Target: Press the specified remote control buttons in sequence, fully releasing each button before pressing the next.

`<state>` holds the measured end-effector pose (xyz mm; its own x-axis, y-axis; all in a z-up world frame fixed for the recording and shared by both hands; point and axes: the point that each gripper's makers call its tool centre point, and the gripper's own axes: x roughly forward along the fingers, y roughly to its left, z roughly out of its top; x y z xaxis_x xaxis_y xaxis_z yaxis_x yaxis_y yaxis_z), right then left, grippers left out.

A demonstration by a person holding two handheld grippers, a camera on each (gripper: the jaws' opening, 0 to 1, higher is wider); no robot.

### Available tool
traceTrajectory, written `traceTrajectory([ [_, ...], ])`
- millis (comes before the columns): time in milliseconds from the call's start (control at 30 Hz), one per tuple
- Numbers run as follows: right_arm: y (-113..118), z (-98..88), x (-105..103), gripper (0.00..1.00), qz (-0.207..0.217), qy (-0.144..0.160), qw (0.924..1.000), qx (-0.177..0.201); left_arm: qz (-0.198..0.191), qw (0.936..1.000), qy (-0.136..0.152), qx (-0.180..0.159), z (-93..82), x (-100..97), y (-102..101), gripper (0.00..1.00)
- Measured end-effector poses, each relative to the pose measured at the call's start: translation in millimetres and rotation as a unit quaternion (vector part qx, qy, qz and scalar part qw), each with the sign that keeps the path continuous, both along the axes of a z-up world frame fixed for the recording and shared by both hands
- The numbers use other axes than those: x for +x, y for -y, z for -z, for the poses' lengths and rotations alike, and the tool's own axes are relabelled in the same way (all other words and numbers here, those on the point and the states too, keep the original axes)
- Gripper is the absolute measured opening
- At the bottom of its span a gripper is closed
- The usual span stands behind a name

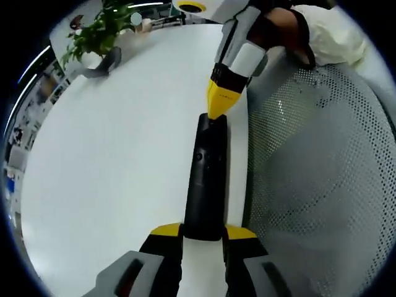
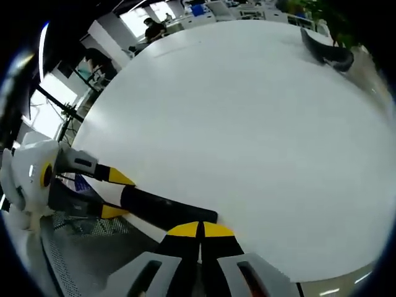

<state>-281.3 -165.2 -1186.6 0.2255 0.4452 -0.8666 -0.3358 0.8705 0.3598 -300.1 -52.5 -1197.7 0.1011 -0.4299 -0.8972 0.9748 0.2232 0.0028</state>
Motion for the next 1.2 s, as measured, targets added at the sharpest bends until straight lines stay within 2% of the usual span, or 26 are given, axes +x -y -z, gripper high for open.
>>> traceTrajectory([
  [100,-0.4,-0.2,-0.3,0.00,0.000,0.001,1.0000,0.000,-0.021,0.9989,0.005,-0.041,-1.0,0.9,0.7,0.24],
  [500,-0.4,-0.7,0.2,0.00,0.003,0.001,1.0000,0.008,-0.055,0.9910,0.027,-0.119,-2.0,1.0,0.9,0.25],
  [733,-0.2,-1.2,0.1,0.00,-0.003,0.007,1.0000,0.003,-0.059,0.9885,0.032,-0.136,-2.5,2.3,3.3,0.25],
  [1133,2.5,-2.3,1.9,0.00,0.047,-0.026,0.9977,0.042,-0.055,0.9880,0.034,-0.140,-3.3,2.8,4.5,0.25],
  [1200,0.1,-7.3,4.2,0.00,0.052,-0.020,0.9967,0.059,-0.047,0.9881,0.035,-0.142,-3.6,2.0,6.1,0.25],
])
